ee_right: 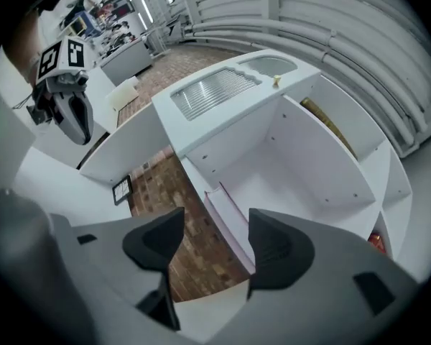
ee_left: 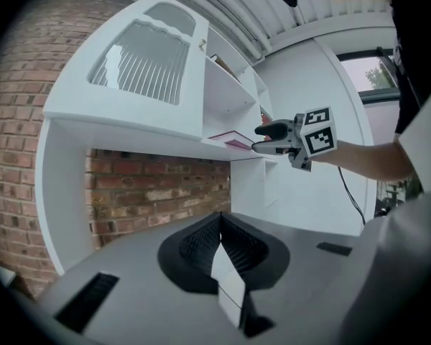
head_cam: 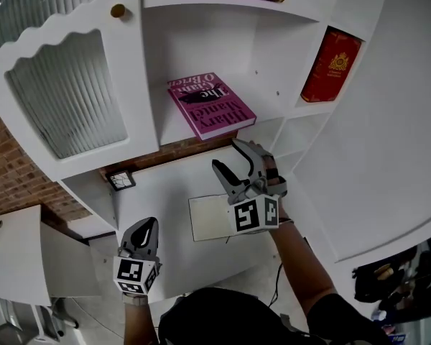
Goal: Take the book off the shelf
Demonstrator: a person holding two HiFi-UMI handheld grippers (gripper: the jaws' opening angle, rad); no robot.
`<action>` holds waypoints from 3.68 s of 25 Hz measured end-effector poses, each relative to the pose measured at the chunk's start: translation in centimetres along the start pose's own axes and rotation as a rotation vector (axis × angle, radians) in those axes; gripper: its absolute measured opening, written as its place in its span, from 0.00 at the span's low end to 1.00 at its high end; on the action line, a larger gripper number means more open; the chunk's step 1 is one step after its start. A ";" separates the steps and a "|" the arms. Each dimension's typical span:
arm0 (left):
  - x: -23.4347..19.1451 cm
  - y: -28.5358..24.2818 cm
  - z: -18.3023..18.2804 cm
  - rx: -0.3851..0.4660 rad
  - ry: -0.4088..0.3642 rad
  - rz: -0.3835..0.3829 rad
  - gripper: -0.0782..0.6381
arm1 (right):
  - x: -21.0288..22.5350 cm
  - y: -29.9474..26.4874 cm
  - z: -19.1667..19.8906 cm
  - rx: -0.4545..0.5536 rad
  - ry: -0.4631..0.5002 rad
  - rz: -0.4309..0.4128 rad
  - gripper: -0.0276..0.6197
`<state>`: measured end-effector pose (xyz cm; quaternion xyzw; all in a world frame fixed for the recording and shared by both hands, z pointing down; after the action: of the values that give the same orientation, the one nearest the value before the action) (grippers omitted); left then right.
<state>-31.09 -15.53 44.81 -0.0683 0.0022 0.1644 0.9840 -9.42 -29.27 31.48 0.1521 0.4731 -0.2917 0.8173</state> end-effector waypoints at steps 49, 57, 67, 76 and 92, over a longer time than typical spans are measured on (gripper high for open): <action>-4.6 -5.6 0.2 0.017 -0.005 0.148 0.12 | 0.8 -9.3 0.7 -0.239 0.513 0.024 0.40; -2.8 -4.6 0.0 0.017 -0.012 0.165 0.12 | 1.1 -6.4 0.5 -0.245 0.506 0.064 0.29; 0.4 -4.4 0.1 0.011 -0.021 0.194 0.12 | 0.9 -2.6 2.0 -0.270 0.525 0.081 0.28; 4.1 -5.0 0.3 -0.006 -0.029 0.243 0.12 | 1.2 2.0 3.2 -0.271 0.493 0.121 0.27; 10.0 -7.7 0.0 -0.016 -0.062 0.375 0.12 | 2.0 10.1 7.3 -0.372 0.381 0.196 0.27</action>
<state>-19.11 -19.55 45.57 -0.0695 -0.0170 0.3468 0.9352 2.63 -25.85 33.15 0.0967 0.6465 -0.0859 0.7519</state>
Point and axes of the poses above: the fingertips, and each gripper's own axes: y backward along the fingers, x to its right, z out of its underside, the point moved 8 cm from there along y, backward along the fingers, and after that the axes turned 3 degrees about y, right-handed, at the moved point
